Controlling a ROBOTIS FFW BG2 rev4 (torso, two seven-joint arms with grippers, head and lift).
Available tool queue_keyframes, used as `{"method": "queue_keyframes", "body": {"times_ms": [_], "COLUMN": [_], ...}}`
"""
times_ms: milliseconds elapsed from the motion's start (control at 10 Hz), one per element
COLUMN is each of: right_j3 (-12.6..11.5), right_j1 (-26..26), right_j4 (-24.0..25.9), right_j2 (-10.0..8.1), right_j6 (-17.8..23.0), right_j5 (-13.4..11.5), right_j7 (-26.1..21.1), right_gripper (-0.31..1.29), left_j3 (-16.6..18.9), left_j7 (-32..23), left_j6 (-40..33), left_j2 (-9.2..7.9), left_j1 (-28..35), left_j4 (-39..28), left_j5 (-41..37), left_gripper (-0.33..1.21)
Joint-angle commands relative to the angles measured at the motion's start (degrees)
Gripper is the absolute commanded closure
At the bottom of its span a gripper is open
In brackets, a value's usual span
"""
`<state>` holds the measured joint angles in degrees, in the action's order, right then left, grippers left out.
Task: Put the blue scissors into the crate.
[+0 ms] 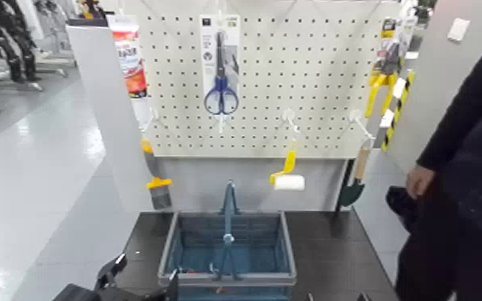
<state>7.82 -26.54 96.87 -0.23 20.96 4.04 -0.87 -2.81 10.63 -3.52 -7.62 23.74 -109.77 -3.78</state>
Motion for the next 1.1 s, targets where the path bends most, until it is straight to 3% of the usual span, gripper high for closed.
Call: {"method": "queue_keyframes", "body": {"times_ms": [100, 700, 1100], "right_j3": [0.00, 0.00, 0.09], "right_j1": [0.09, 0.09, 0.00], "right_j4": [-0.11, -0.11, 0.07], "right_j2": [0.05, 0.05, 0.05], "right_j6": [-0.04, -0.13, -0.13], "right_j5": [0.00, 0.00, 0.00], "right_j7": [0.00, 0.08, 0.08], "right_gripper": [0.15, 0.15, 0.15], "left_j3": [0.00, 0.00, 0.61], "left_j7": [-0.08, 1.06, 4.84], "left_j6": [0.18, 1.33, 7.65], "left_j2": [-0.02, -0.20, -0.99], "left_j1": [-0.01, -0.80, -5.19], "left_j4": [0.00, 0.00, -1.93], "left_j5": [0.00, -0.88, -2.73], "left_gripper": [0.14, 0.15, 0.17]}}
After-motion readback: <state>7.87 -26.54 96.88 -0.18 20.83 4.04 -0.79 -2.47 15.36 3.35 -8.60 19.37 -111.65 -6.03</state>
